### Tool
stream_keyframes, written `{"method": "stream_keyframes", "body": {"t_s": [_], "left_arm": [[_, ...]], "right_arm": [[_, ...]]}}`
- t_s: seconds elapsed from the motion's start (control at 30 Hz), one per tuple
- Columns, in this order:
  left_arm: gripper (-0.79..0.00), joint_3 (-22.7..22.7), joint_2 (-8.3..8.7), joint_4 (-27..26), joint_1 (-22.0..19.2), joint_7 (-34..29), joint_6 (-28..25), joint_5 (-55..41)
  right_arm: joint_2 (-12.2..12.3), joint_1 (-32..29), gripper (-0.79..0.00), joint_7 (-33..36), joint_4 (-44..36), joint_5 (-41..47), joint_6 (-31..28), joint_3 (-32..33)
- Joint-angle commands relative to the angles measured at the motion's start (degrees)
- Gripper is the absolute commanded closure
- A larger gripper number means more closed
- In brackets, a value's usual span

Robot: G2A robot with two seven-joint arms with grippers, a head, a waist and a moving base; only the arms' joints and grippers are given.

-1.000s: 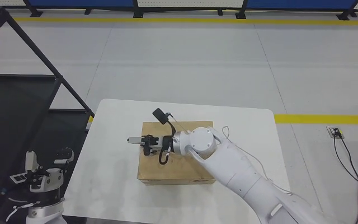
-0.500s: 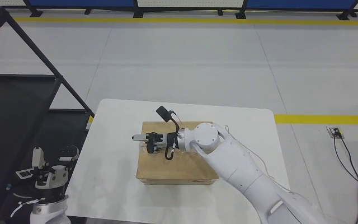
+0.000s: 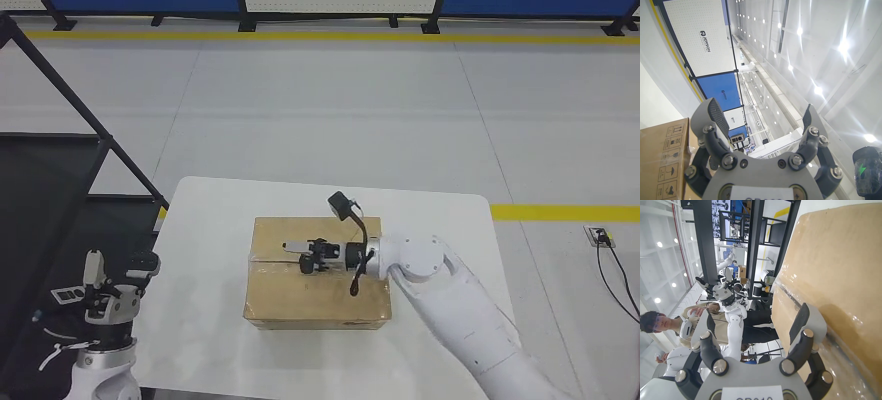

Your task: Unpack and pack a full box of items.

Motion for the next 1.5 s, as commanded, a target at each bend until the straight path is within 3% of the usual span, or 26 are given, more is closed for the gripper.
{"method": "stream_keyframes", "body": {"t_s": [0.0,0.13,0.27,0.4,0.57,0.6,0.63,0.7,0.93,1.27,1.47], "left_arm": [[-0.785,0.47,0.04,-0.07,-0.24,0.1,0.16,0.5],[-0.785,1.23,0.11,-0.15,-0.61,0.44,0.47,1.27],[-0.785,1.86,0.19,-0.05,-0.87,0.78,0.69,1.94],[-0.785,2.41,0.25,-0.05,-0.97,1.08,0.79,2.48],[-0.785,2.83,0.35,-0.21,-1.12,1.6,1.01,2.98],[-0.785,2.95,0.36,-0.2,-1.17,1.69,1.14,2.99],[-0.785,3.07,0.38,-0.21,-1.24,1.79,1.21,3.05],[-0.785,3.35,0.42,-0.21,-1.36,1.91,1.25,3.29],[-0.785,4.47,0.51,-0.35,-1.59,2.47,1.43,4.23],[-0.785,5.18,0.72,-0.17,-1.98,2.96,1.91,5.03],[-0.785,5.81,0.84,-0.4,-2.41,3.17,2.42,5.68]], "right_arm": [[1.27,-3.41,-0.785,0.18,-5.16,-1.56,1.19,3.45],[3.34,-9.5,-0.785,-1.38,-14.27,-4.18,2.18,10.09],[5.06,-17.92,-0.785,-5.64,-23.05,-4.68,-5.82,18.62],[5.86,-23.01,-0.785,-9.1,-27.83,-5.33,-9.27,23.26],[6.94,-27.52,-0.785,-4.86,-32.71,-5.67,-9.88,26.66],[7.17,-27.84,-0.594,-3.58,-33.45,-6.32,-8.52,27.12],[7.36,-28.18,-0.219,-2.95,-34.15,-7.49,-6.55,27.38],[7.61,-28.09,0.0,-0.93,-35.4,-8.25,-3.26,26.87],[7.63,-24.6,0.0,-4.13,-31.72,-13.7,6.93,23.3],[7.73,-18.6,0.0,-1.2,-20.37,-9.98,12.59,21.44],[8.21,-17.74,0.0,0.56,-18.57,-11.14,14.87,21.21]]}}
